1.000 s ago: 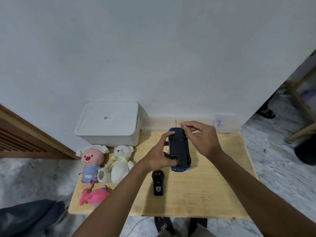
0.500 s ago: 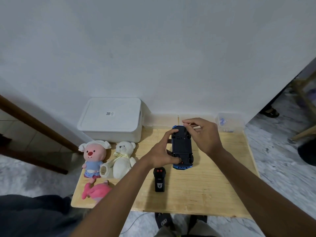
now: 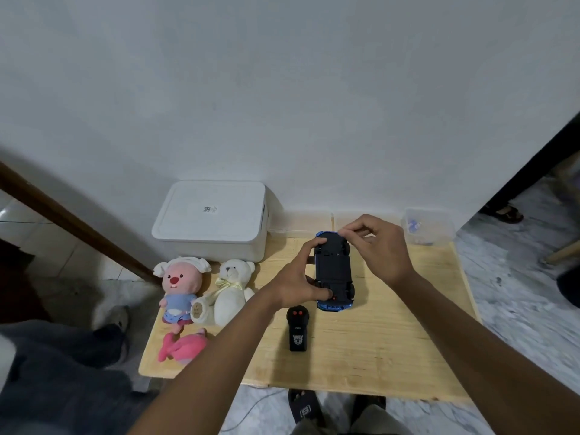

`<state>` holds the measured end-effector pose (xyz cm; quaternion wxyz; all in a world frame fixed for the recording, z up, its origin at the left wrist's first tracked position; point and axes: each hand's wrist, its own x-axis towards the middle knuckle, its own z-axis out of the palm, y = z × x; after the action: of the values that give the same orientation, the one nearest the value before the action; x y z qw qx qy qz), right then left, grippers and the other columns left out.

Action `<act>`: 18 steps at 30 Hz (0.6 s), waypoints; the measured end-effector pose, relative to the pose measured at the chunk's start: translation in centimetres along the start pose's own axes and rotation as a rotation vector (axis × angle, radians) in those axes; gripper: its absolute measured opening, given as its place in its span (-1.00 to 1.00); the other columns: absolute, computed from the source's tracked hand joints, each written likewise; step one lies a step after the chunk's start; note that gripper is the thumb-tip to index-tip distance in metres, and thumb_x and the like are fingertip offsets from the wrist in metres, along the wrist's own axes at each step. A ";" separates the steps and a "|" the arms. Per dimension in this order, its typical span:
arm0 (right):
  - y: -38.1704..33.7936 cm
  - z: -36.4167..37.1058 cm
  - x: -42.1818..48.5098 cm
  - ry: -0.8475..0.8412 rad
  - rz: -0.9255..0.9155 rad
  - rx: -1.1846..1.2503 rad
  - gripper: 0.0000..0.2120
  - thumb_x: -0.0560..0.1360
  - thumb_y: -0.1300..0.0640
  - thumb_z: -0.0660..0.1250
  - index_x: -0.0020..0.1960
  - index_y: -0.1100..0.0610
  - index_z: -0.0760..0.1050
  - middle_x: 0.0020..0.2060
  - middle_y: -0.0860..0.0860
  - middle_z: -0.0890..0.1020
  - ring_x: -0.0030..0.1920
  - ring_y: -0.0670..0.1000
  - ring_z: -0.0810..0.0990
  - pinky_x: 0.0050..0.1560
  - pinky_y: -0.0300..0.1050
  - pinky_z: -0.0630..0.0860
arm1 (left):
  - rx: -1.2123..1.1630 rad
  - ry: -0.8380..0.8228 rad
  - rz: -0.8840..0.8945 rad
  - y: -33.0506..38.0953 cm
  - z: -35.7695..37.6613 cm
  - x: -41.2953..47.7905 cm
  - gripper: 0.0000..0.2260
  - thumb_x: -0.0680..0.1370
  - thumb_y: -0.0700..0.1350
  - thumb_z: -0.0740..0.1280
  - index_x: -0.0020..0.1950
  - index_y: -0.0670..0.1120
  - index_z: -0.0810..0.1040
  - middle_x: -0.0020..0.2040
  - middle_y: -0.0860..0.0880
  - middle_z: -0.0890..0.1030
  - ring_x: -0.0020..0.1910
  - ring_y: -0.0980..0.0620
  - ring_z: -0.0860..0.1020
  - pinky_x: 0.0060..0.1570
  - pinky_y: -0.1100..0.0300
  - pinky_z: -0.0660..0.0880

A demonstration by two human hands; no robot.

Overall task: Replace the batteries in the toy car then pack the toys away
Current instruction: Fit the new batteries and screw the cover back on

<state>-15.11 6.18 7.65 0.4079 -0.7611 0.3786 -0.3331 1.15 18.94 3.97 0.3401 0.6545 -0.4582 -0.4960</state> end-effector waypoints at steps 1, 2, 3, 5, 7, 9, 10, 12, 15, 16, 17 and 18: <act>-0.1 0.1 0.0 0.017 -0.001 0.010 -0.98 0.48 0.16 0.52 -0.12 0.08 0.68 -0.23 -0.12 0.71 -0.18 -0.11 0.67 -0.12 -0.28 0.59 | 0.000 0.001 0.002 0.0 0.1 -0.1 -0.09 0.36 -0.19 0.57 0.51 0.36 0.18 0.33 -0.05 0.50 0.14 -0.10 0.67 0.18 -0.13 0.63; -0.1 0.1 -0.1 0.032 -0.009 0.010 -0.97 0.47 0.15 0.52 -0.12 0.06 0.69 -0.23 -0.13 0.71 -0.18 -0.11 0.67 -0.12 -0.28 0.58 | 0.000 0.001 0.003 0.0 0.2 -0.1 -0.09 0.36 -0.19 0.57 0.52 0.36 0.18 0.34 -0.05 0.50 0.16 -0.10 0.66 0.18 -0.13 0.63; -0.1 0.2 -0.2 0.042 -0.024 0.004 -0.97 0.47 0.15 0.52 -0.11 0.04 0.70 -0.22 -0.15 0.72 -0.18 -0.13 0.67 -0.12 -0.30 0.57 | -0.004 0.003 0.004 0.1 0.3 -0.2 -0.09 0.36 -0.19 0.57 0.52 0.36 0.18 0.34 -0.04 0.50 0.16 -0.09 0.66 0.18 -0.13 0.62; -0.1 0.3 -0.5 0.043 -0.052 -0.024 -0.91 0.52 0.15 0.47 0.00 0.04 0.72 -0.13 -0.16 0.73 -0.12 -0.19 0.68 -0.10 -0.35 0.58 | -0.010 0.005 0.006 0.2 0.3 -0.3 -0.09 0.38 -0.20 0.56 0.52 0.36 0.18 0.34 -0.03 0.50 0.14 -0.09 0.66 0.18 -0.12 0.63; 0.0 0.2 -0.9 0.029 -0.065 -0.038 -0.84 0.56 0.16 0.42 0.11 0.07 0.70 -0.03 -0.14 0.72 -0.05 -0.22 0.67 -0.09 -0.38 0.58 | -0.016 0.004 -0.001 0.3 0.2 -0.5 -0.10 0.40 -0.22 0.56 0.52 0.36 0.18 0.33 -0.03 0.50 0.05 -0.13 0.70 0.17 -0.10 0.63; 0.0 0.2 -1.0 0.025 -0.054 -0.033 -0.85 0.55 0.18 0.42 0.09 0.07 0.70 -0.03 -0.13 0.72 -0.05 -0.21 0.67 -0.09 -0.38 0.59 | -0.017 0.003 -0.011 0.3 0.1 -0.7 -0.11 0.41 -0.23 0.55 0.51 0.36 0.18 0.32 -0.02 0.49 -0.04 -0.15 0.72 0.15 -0.07 0.65; -0.1 0.2 -1.0 0.027 -0.033 -0.020 -0.89 0.54 0.18 0.44 0.04 0.07 0.70 -0.06 -0.14 0.72 -0.06 -0.20 0.67 -0.09 -0.35 0.59 | -0.018 0.005 -0.010 0.2 0.0 -0.8 -0.11 0.41 -0.23 0.55 0.51 0.36 0.18 0.33 -0.02 0.49 -0.04 -0.14 0.72 0.15 -0.07 0.65; -0.3 0.3 -0.8 0.029 0.015 0.022 -0.98 0.50 0.16 0.49 -0.08 0.07 0.68 -0.16 -0.15 0.71 -0.12 -0.18 0.67 -0.11 -0.33 0.59 | -0.018 0.014 0.000 0.1 0.1 -1.1 -0.11 0.40 -0.23 0.56 0.51 0.36 0.19 0.33 -0.03 0.49 0.03 -0.09 0.70 0.18 -0.09 0.63; -0.5 0.4 -0.8 0.037 0.017 0.040 -0.95 0.49 0.15 0.50 -0.07 0.02 0.69 -0.17 -0.16 0.71 -0.14 -0.15 0.66 -0.11 -0.34 0.58 | -0.019 0.014 0.003 0.2 0.2 -1.3 -0.11 0.40 -0.23 0.56 0.50 0.37 0.18 0.33 -0.04 0.49 0.01 -0.07 0.70 0.16 -0.05 0.64; -0.6 0.4 -1.0 0.025 0.003 0.033 -0.92 0.50 0.14 0.48 -0.02 0.01 0.71 -0.12 -0.15 0.72 -0.11 -0.16 0.67 -0.10 -0.33 0.59 | -0.016 0.016 0.005 0.3 0.2 -1.3 -0.11 0.40 -0.22 0.56 0.50 0.38 0.18 0.34 -0.04 0.49 0.00 -0.06 0.70 0.16 -0.04 0.64; -0.6 0.4 -1.1 0.010 -0.008 0.026 -0.87 0.53 0.14 0.46 0.05 0.01 0.71 -0.06 -0.15 0.73 -0.07 -0.18 0.67 -0.08 -0.33 0.60 | -0.013 0.018 0.006 0.4 0.1 -1.4 -0.11 0.40 -0.21 0.56 0.50 0.38 0.18 0.34 -0.04 0.49 -0.01 -0.03 0.70 0.17 -0.03 0.64; -0.6 0.4 -1.2 -0.002 -0.016 0.020 -0.84 0.55 0.15 0.43 0.11 0.02 0.70 -0.01 -0.14 0.73 -0.04 -0.19 0.67 -0.06 -0.33 0.61 | -0.009 0.019 0.007 0.5 0.1 -1.4 -0.11 0.40 -0.21 0.56 0.50 0.38 0.18 0.34 -0.04 0.48 -0.03 0.01 0.69 0.16 -0.02 0.64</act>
<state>-15.21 7.59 7.77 0.4132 -0.7604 0.3686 -0.3396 0.83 20.04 4.87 0.3492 0.6563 -0.4548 -0.4905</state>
